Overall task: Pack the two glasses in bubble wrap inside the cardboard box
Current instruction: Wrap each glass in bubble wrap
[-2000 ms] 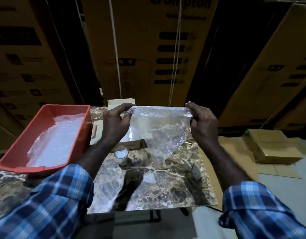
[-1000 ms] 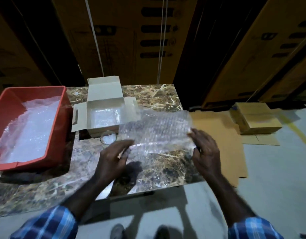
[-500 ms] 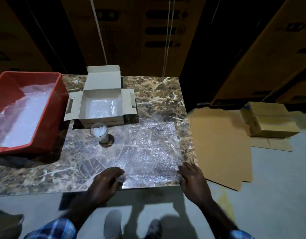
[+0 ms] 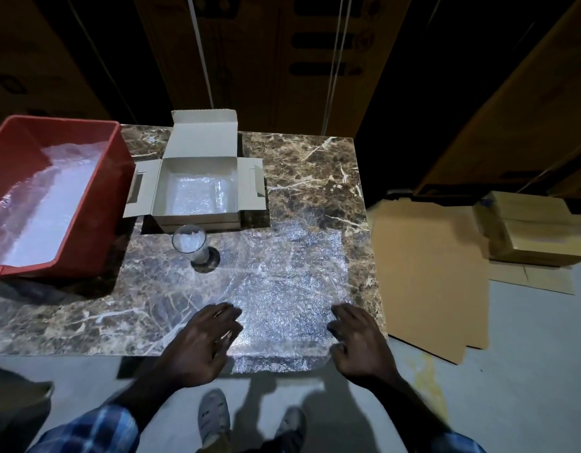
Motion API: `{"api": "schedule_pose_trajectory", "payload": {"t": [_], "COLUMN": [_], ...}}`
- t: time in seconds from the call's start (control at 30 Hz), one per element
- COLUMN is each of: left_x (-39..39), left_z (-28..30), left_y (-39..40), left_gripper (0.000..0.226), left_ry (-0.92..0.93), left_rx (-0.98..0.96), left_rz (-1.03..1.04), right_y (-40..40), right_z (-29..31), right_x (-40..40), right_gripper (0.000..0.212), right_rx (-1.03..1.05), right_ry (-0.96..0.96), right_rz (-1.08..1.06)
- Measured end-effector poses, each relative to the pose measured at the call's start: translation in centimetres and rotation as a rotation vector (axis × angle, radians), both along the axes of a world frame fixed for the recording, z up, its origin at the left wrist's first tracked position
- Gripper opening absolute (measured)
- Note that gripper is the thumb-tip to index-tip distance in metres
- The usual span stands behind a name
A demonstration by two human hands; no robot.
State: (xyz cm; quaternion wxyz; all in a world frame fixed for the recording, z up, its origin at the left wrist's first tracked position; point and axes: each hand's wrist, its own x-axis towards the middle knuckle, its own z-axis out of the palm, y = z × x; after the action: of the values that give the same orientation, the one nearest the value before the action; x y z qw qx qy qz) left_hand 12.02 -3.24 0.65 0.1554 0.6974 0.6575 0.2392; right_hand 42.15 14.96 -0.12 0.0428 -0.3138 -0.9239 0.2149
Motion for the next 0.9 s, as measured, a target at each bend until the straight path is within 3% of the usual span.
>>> {"api": "schedule_pose_trajectory", "payload": {"t": [0.1, 0.23, 0.37, 0.6, 0.9], "left_x": [0.0, 1.3, 2.4, 2.3, 1.7], "left_z": [-0.1, -0.9, -2.8, -4.3, -4.8], "left_y": [2.3, 5.9, 7.7, 9.2, 12.4], "left_gripper": [0.054, 0.064, 0.070, 0.072, 0.070], "left_ry": [-0.079, 0.057, 0.193, 0.296, 0.299], "left_rx": [-0.098, -0.213, -0.365, -0.329, -0.297], "left_rz": [0.104, 0.114, 0.233, 0.229, 0.250], "right_y": [0.2, 0.4, 1.4, 2.9, 5.0], "right_z": [0.4, 1.3, 0.7, -2.7, -2.1], "right_x": [-3.2, -6.4, -7.7, -7.5, -10.8], "right_gripper": [0.052, 0.062, 0.063, 0.069, 0.068], "right_rx": [-0.015, -0.124, -0.096, 0.033, -0.024], "right_ry": [-0.043, -0.049, -0.137, -0.272, -0.216], "right_rz": [0.040, 0.015, -0.034, -0.073, -0.054]}}
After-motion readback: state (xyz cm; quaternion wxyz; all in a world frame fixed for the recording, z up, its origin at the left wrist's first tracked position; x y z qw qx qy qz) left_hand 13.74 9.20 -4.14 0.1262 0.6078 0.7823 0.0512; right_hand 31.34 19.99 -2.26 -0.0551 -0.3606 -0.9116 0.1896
